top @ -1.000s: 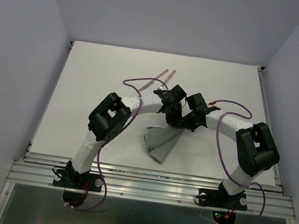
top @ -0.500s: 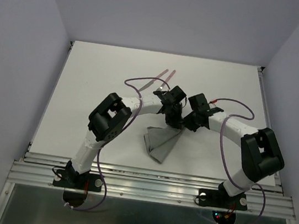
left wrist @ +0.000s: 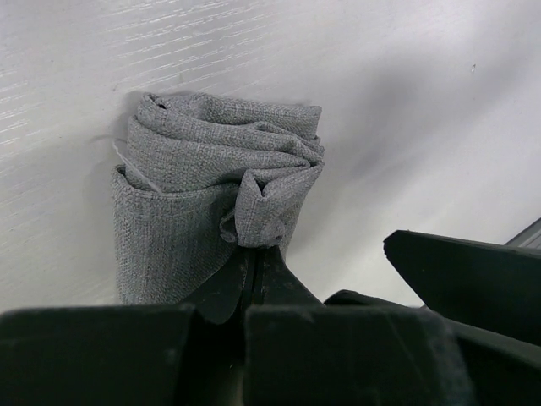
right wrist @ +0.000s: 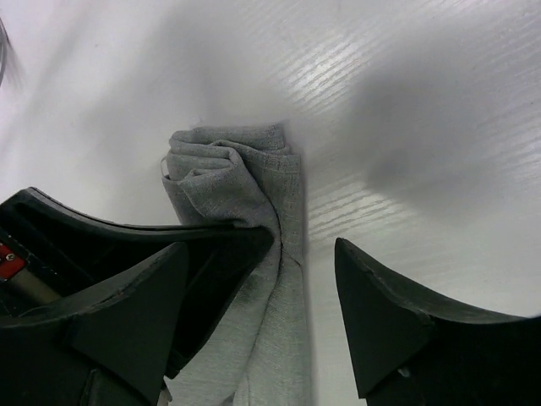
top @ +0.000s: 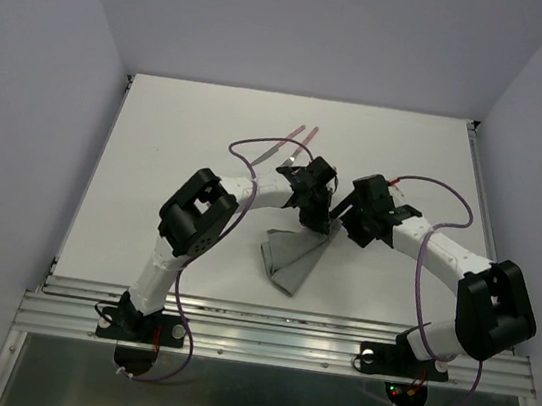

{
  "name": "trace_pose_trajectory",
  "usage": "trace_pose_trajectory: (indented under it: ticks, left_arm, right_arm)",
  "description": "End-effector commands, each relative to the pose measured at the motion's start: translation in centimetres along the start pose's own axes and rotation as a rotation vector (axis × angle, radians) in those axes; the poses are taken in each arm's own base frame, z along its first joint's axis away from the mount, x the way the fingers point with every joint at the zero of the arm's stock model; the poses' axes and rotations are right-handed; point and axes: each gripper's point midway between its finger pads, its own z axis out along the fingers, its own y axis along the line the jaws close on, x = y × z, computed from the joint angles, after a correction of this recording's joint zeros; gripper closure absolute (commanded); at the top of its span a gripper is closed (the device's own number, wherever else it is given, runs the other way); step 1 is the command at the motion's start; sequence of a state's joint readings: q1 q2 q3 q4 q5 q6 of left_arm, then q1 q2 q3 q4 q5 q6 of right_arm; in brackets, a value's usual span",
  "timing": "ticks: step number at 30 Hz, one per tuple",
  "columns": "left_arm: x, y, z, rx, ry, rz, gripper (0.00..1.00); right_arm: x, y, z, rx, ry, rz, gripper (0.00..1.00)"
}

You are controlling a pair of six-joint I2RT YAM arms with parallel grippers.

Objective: Fold the napkin into a case and place the utensils inside
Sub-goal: Pick up the smaller rectangle-folded napkin from the center of the board.

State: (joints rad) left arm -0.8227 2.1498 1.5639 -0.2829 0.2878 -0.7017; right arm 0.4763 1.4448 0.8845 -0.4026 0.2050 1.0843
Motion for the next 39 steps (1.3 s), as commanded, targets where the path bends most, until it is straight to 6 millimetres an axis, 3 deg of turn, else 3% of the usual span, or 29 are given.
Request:
trace_pose_trajectory:
  ticks: [1,12,22,30,39]
  left_arm:
    - [0.1,0.6,-1.0,-0.012,-0.018,0.07,1.0]
    - [-1.2,0.6,-2.9,-0.007,-0.124,0.177,1.0]
    - [-1.2,0.3,-3.0,0.021,-0.135,0.219,0.91]
    - [-0.6,0.5,-2.8,0.031,-0.112,0.228,0.82]
    - [-1.0,-0.4,-4.4,0.072,-0.167,0.254,0.73]
  right_arm:
    - [-0.3,1.2,-0.1,-0.069,0.003,-0.037,0.25]
    - [0.0,1.3,0.5,-0.074,0.045,-0.032,0.24]
    - [0.7,1.8,1.5,-0.097,0.111,-0.021,0.23]
    - [0.0,2.6,1.5,-0.122,0.099,-0.008,0.23]
    - [-0.2,3.5,1.6,-0.144,0.104,-0.021,0.23]
